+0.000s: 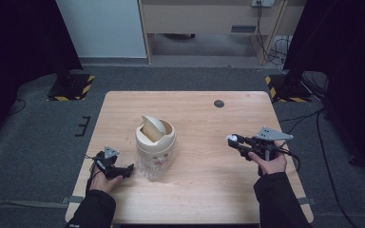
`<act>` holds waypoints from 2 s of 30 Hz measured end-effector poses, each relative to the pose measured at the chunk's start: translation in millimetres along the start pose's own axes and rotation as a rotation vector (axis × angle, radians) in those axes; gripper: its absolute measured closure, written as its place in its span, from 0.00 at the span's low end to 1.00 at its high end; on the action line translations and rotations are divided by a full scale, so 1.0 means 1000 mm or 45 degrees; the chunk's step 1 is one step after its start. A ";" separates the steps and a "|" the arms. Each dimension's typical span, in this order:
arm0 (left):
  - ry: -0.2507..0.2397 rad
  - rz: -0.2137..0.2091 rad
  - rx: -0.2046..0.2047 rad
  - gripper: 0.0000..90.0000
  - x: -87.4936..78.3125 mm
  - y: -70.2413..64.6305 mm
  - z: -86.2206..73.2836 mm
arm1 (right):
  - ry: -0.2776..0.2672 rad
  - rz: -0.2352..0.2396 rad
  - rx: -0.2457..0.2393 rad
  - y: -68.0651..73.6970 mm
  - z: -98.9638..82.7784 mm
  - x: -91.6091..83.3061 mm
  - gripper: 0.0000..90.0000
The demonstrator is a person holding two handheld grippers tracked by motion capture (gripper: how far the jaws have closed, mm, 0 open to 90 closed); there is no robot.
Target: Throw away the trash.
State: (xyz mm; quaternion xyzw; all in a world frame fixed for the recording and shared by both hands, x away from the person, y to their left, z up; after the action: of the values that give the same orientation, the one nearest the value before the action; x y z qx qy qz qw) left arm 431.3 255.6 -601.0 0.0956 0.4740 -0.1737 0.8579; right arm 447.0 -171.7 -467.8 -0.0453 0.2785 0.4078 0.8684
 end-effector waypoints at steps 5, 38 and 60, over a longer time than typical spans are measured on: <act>0.000 0.000 0.000 0.00 0.000 0.000 0.000 | -0.034 -0.002 0.001 -0.001 0.012 -0.002 0.74; 0.000 0.000 0.000 0.00 0.000 0.000 0.000 | -0.213 0.060 -0.080 0.008 0.120 0.016 0.73; 0.000 0.000 0.001 0.00 0.000 0.000 0.000 | -0.217 0.157 -0.163 0.041 0.166 0.059 0.73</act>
State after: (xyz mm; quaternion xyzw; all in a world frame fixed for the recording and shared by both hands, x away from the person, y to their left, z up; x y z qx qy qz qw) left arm 431.5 255.5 -601.0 0.0958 0.4739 -0.1740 0.8579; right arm 521.0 -53.5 -352.3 -0.0484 0.1794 0.4798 0.8575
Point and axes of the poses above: each handheld gripper's, and its own axes: x roughly forward along the jaws, z roughly out of its top, y roughly to its left, the point moved 9 cm from there along x, roughly forward along the jaws, and after that the axes turned 12 degrees about y, right-handed, at the moved point
